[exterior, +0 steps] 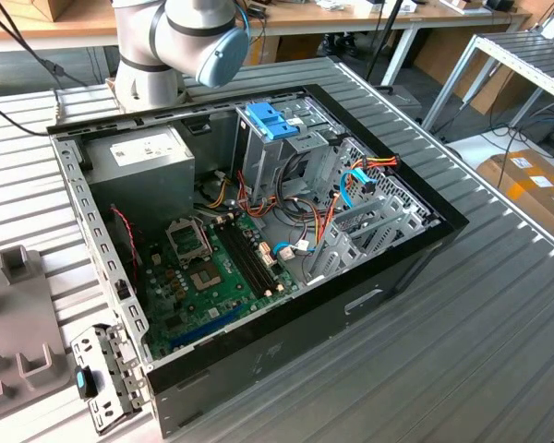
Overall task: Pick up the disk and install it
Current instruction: 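Reach for the disk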
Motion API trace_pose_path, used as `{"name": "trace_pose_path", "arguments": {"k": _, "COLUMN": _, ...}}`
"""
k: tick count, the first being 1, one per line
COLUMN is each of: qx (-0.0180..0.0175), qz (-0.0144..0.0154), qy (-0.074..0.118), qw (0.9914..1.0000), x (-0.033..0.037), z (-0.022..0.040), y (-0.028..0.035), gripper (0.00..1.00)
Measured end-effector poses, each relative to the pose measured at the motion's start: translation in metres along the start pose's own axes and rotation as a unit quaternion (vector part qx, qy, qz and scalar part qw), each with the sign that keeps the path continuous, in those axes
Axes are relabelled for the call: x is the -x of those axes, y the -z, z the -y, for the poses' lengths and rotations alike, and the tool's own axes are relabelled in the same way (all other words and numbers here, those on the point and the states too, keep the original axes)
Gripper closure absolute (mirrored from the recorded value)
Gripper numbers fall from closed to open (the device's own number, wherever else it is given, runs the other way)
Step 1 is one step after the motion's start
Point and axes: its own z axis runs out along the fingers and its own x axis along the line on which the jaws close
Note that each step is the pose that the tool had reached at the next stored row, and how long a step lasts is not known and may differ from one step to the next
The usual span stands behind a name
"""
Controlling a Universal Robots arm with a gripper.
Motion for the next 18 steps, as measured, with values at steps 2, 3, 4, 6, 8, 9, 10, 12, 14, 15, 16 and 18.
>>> {"name": "trace_pose_path", "arguments": {"k": 2, "qx": 0.0, "qz": 0.0001, "qy": 0.001, "qw": 1.0, "x": -0.0009, "z": 0.0002, "y": -0.0016, "gripper": 0.89}}
{"name": "trace_pose_path", "arguments": {"k": 3, "qx": -0.0002, "qz": 0.0, "qy": 0.002, "qw": 1.0, "x": -0.001, "z": 0.0002, "y": -0.0022, "gripper": 0.89}}
{"name": "trace_pose_path", "arguments": {"k": 4, "qx": -0.0007, "qz": -0.0001, "qy": 0.003, "qw": 0.99999, "x": -0.001, "z": 0.0002, "y": -0.0025, "gripper": 0.89}}
{"name": "trace_pose_path", "arguments": {"k": 6, "qx": -0.002, "qz": -0.0001, "qy": 0.007, "qw": 0.99997, "x": -0.001, "z": 0.0005, "y": -0.0037, "gripper": 0.89}}
{"name": "trace_pose_path", "arguments": {"k": 8, "qx": -0.0065, "qz": 0.0, "qy": 0.012, "qw": 0.99991, "x": -0.001, "z": 0.0006, "y": -0.0054, "gripper": 0.89}}
{"name": "trace_pose_path", "arguments": {"k": 9, "qx": -0.0115, "qz": 0.0003, "qy": 0.014, "qw": 0.99983, "x": -0.0009, "z": 0.0007, "y": -0.0057, "gripper": 0.89}}
{"name": "trace_pose_path", "arguments": {"k": 10, "qx": -0.0174, "qz": 0.0006, "qy": 0.016, "qw": 0.99972, "x": -0.0009, "z": 0.0007, "y": -0.0058, "gripper": 0.89}}
{"name": "trace_pose_path", "arguments": {"k": 12, "qx": -0.0282, "qz": 0.0012, "qy": 0.019, "qw": 0.99942, "x": -0.0009, "z": 0.0007, "y": -0.0059, "gripper": 0.89}}
{"name": "trace_pose_path", "arguments": {"k": 14, "qx": -0.0341, "qz": 0.0017, "qy": 0.02, "qw": 0.99922, "x": -0.001, "z": 0.0007, "y": -0.0061, "gripper": 0.89}}
{"name": "trace_pose_path", "arguments": {"k": 15, "qx": -0.0356, "qz": 0.0024, "qy": 0.02, "qw": 0.99916, "x": -0.001, "z": 0.0007, "y": -0.0062, "gripper": 0.89}}
{"name": "trace_pose_path", "arguments": {"k": 16, "qx": -0.0361, "qz": 0.0048, "qy": 0.021, "qw": 0.99912, "x": -0.0011, "z": 0.0008, "y": -0.0064, "gripper": 0.89}}
{"name": "trace_pose_path", "arguments": {"k": 18, "qx": -0.0358, "qz": 0.011, "qy": 0.022, "qw": 0.99906, "x": -0.0011, "z": 0.0007, "y": -0.0074, "gripper": 0.89}}
